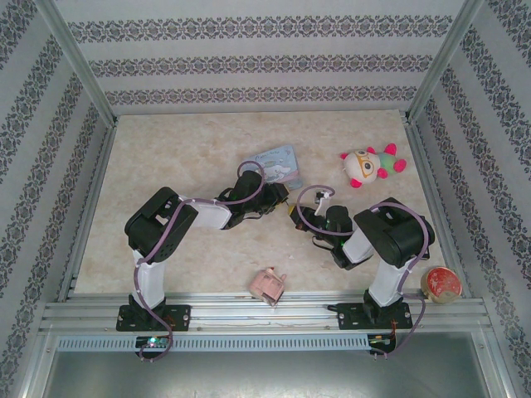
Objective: Unlock the padlock with the key
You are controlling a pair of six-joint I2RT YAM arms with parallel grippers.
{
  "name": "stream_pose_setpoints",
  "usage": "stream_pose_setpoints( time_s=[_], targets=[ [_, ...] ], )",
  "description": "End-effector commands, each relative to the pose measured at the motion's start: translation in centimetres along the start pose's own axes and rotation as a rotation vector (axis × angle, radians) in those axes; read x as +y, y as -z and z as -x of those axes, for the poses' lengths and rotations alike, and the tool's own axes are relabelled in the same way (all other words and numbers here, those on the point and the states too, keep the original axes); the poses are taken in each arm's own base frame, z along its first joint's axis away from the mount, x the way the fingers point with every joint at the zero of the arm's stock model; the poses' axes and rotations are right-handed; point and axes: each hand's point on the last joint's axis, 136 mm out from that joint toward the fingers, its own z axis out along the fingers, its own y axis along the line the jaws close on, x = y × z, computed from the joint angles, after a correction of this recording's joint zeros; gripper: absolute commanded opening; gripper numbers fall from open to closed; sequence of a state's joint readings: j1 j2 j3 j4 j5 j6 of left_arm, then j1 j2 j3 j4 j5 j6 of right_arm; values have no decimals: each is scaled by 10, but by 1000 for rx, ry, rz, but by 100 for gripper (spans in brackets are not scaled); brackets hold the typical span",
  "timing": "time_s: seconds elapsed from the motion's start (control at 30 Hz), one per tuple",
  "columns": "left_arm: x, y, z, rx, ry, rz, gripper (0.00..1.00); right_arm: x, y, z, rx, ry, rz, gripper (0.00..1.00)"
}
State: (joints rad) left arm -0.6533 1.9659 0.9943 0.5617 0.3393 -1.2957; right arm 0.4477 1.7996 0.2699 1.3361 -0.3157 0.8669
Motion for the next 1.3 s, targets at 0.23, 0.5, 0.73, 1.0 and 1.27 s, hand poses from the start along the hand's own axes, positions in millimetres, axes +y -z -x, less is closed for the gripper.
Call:
stream_pose_setpoints(
  time_s=[0.23,0.5,0.73,1.0,1.27],
  targets=[
    [1,3,-31,113,70,6,20,7,3,11,-43,-5,16,0],
    [4,2,-30,101,79,7,20,9,6,10,-42,-8,20,0],
    [3,2,-28,94,74,7,20,10,6,9,-35,-16,26,0],
    [6,3,-26,82,74,14,20,6,8,7,-34,-32,14,0],
    [2,3,-25,75,68,5,20,3,12,4,-34,-44,0,0]
  ],
)
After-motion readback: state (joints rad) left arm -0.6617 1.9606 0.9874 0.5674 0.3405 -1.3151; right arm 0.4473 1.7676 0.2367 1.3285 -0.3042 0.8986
